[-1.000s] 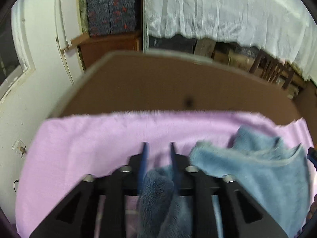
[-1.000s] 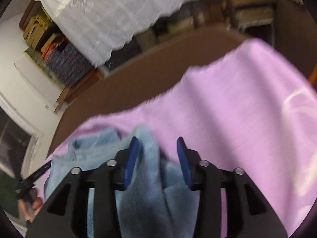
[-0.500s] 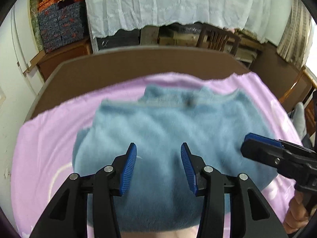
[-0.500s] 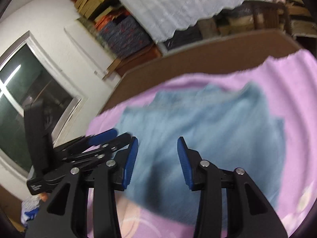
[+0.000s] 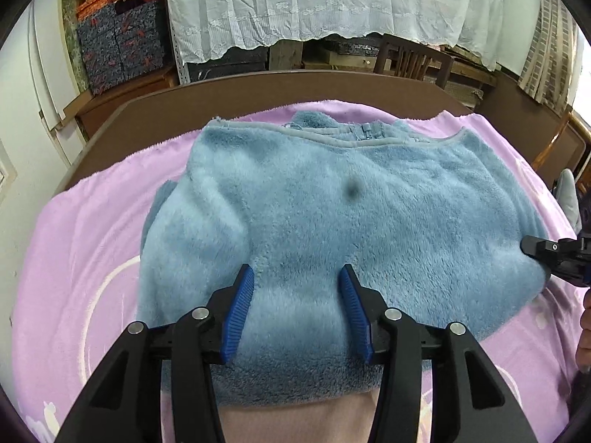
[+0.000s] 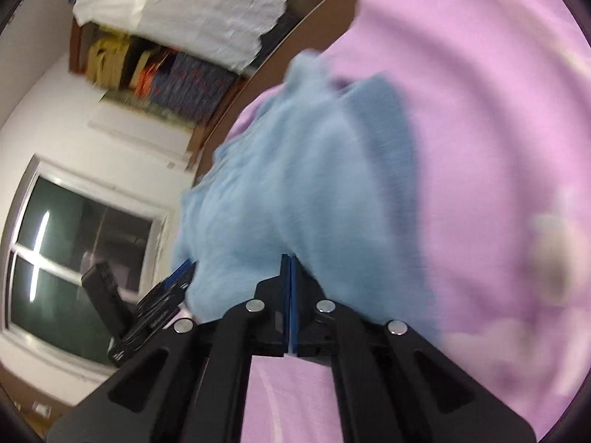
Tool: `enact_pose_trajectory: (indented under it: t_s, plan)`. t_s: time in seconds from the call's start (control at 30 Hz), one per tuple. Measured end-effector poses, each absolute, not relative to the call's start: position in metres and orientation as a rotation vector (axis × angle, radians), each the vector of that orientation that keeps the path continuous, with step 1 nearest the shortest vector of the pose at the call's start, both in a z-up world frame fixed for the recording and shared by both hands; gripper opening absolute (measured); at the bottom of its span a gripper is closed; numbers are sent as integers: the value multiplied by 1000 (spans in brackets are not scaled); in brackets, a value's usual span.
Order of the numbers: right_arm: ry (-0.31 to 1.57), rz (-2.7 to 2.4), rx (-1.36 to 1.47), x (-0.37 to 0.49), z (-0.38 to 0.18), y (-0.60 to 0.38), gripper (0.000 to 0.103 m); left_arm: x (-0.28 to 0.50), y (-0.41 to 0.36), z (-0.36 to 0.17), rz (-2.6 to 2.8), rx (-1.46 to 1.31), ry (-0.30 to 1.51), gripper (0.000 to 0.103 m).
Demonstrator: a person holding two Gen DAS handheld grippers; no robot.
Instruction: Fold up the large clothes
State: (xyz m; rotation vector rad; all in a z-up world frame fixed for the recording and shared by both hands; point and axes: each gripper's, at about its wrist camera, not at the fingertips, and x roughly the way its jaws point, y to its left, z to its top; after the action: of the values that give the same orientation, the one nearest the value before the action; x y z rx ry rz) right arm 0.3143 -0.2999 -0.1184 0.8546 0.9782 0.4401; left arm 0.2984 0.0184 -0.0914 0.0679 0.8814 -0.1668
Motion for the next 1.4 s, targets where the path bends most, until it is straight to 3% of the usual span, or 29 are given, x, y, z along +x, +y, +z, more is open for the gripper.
enact_pose_trajectory:
  t_s: [0.2,0.27,0.3,0.37,0.43,0.73,0.87,0.93,1.4]
  plan:
    - [936,372,936,294,-118,-328,0,280,33,-77,-173,3,881,49]
    - [901,319,911,284,-108,-334,5,275,33,-68,-175,-8,865,53]
    - [882,306,904,280,-104,-335,8,273,29,-61,-177,-1,850,54]
    - [839,305,905,266,-94,-333,36,276,18,-52,-191,18,835,55]
    - [817,317,896,256,-88,-327,44,283,4,-46,-209,31,829,55]
    - [891,378,900,236,-98,-275,50,345,-23,-77,-189,18,931,56]
    - [933,327,901,241,-108,-261,57,343,-19,-89,-200,24,891,58]
    - [950,286,931,247,-116,-259,55,343,-21,-90,-193,33,886,58]
    - [758,-51,998,285,-118,-254,55,342,-11,-88,-219,-25,897,59]
